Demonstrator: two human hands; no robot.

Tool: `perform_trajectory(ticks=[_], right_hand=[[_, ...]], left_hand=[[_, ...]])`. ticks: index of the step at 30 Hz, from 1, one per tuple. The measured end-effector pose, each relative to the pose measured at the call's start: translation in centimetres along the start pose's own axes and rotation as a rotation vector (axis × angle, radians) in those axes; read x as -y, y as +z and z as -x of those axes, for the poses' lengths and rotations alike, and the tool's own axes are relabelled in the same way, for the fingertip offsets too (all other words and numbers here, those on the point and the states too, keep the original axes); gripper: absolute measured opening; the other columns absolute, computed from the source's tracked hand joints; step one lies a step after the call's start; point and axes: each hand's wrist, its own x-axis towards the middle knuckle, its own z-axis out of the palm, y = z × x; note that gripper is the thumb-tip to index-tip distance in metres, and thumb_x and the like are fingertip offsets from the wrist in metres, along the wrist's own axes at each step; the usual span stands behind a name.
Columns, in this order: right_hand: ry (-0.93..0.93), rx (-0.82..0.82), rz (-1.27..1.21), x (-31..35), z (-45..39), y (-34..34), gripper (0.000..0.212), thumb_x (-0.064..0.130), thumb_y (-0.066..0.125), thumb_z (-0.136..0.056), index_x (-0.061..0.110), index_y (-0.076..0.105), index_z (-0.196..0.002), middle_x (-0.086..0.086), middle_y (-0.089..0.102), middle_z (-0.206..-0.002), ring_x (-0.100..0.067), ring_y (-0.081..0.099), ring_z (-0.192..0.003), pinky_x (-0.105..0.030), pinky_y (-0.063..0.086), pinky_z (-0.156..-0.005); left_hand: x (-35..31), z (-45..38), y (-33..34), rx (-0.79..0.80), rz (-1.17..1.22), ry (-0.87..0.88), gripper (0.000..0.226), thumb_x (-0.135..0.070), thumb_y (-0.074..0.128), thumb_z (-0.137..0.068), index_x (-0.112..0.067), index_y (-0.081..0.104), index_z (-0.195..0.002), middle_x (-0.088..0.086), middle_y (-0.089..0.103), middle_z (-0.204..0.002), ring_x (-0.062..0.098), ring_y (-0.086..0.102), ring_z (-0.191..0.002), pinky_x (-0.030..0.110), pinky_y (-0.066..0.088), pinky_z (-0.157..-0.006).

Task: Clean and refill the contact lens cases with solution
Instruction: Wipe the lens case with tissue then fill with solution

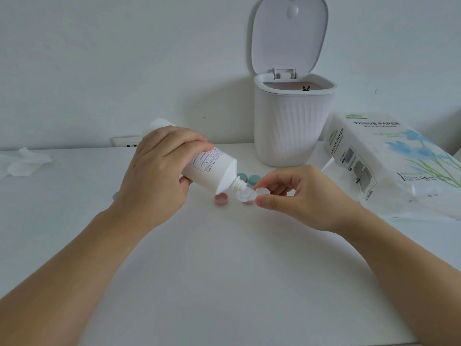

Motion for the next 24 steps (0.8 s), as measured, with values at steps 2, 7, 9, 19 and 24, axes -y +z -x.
perform_trajectory(ticks=[2,7,9,19,24], right_hand=[[-0.001,0.002,0.003,0.01,-0.01,0.01,0.007,0.030,0.080,-0.083,0.034,0.076,-0.087,0.010,0.074,-0.080,0.000,0.064,-0.070,-0.011,0.050,-0.069],[0.005,-0.001,-0.005,0.08,-0.01,0.03,0.007,0.028,0.080,-0.083,0.032,0.077,-0.088,0.008,0.074,-0.081,-0.001,0.063,-0.070,-0.013,0.050,-0.070],[0.011,-0.005,-0.006,0.13,0.05,0.01,0.006,0.028,0.080,-0.083,0.031,0.077,-0.088,0.008,0.074,-0.080,-0.001,0.063,-0.070,-0.013,0.050,-0.070],[0.025,-0.006,0.003,0.32,0.08,0.12,0.008,0.030,0.080,-0.082,0.029,0.077,-0.089,0.003,0.075,-0.083,-0.018,0.068,-0.078,-0.024,0.053,-0.072],[0.031,-0.005,0.000,0.45,0.10,0.05,0.007,0.029,0.081,-0.083,0.031,0.077,-0.088,0.004,0.075,-0.082,-0.019,0.067,-0.078,-0.025,0.053,-0.072]], left_hand=[[0.02,0.00,0.01,0.001,0.000,-0.005,0.057,0.014,0.078,-0.065,-0.009,0.071,-0.117,0.004,0.068,-0.120,0.033,0.059,-0.113,0.042,0.043,-0.102],[0.03,0.08,0.06,0.003,0.007,-0.008,0.057,0.013,0.079,-0.066,-0.010,0.071,-0.117,0.004,0.068,-0.121,0.033,0.059,-0.114,0.042,0.043,-0.103],[0.06,0.08,0.02,0.004,0.008,-0.012,0.057,0.012,0.079,-0.066,-0.010,0.071,-0.118,0.004,0.068,-0.121,0.032,0.059,-0.114,0.040,0.042,-0.104],[0.16,0.09,0.11,-0.004,0.000,-0.005,0.056,0.011,0.079,-0.066,-0.010,0.071,-0.117,0.003,0.068,-0.120,0.031,0.059,-0.113,0.040,0.043,-0.103],[0.16,0.08,0.14,-0.005,-0.002,-0.014,0.057,0.010,0.079,-0.066,-0.011,0.071,-0.118,0.002,0.068,-0.121,0.029,0.057,-0.113,0.036,0.040,-0.104]])
